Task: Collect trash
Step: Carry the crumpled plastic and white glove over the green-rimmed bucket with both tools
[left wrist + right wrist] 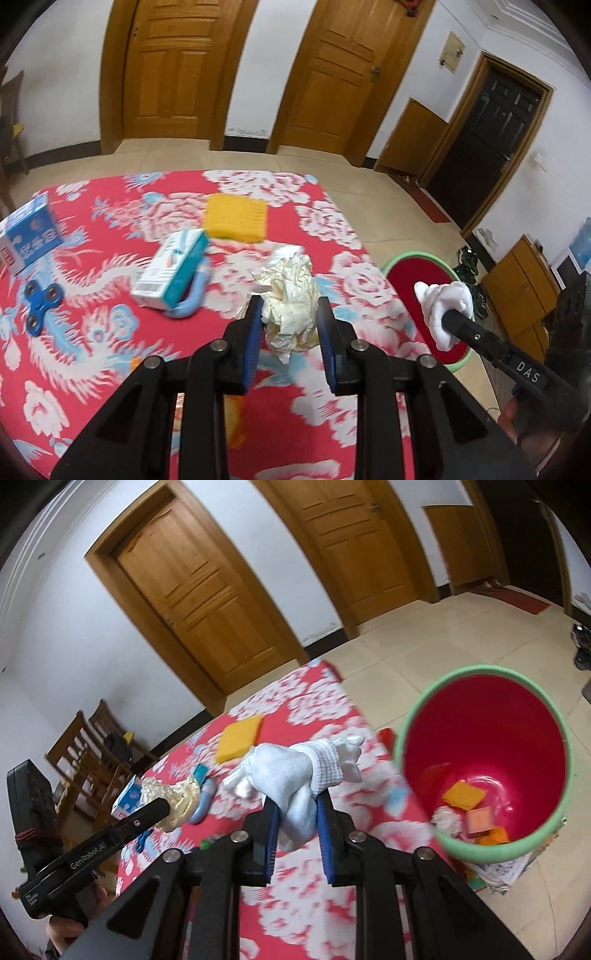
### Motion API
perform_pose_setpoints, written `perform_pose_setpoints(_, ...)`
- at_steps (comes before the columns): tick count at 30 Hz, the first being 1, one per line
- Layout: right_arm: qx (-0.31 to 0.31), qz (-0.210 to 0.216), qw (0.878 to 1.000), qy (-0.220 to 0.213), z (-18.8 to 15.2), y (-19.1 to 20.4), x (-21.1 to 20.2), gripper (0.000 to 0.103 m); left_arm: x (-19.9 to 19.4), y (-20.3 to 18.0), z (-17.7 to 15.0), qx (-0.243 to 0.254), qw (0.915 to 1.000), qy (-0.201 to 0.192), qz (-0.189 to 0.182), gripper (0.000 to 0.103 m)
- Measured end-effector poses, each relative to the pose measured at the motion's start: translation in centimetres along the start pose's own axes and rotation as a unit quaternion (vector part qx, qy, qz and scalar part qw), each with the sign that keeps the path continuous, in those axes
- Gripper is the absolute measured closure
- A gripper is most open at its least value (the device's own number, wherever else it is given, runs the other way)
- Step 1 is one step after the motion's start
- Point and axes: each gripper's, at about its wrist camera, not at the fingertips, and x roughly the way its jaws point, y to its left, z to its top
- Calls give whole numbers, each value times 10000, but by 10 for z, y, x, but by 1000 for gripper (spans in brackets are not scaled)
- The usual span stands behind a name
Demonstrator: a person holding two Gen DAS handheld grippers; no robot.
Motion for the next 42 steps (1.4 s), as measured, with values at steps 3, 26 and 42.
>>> perform_pose_setpoints(3,146,-131,9998,-36,3,-18,-5,82,9,-15,1,103,9999,47,-114,75)
perform_pose_setpoints(26,933,-773,9926,-98,8,-119,-8,76,83,-112,4,911,9925,605,-539,75)
perform_pose_setpoints(42,1217,-934,9878,-252,5,-151,-26,52,118,-175,-8,1564,9803,876,-833,75)
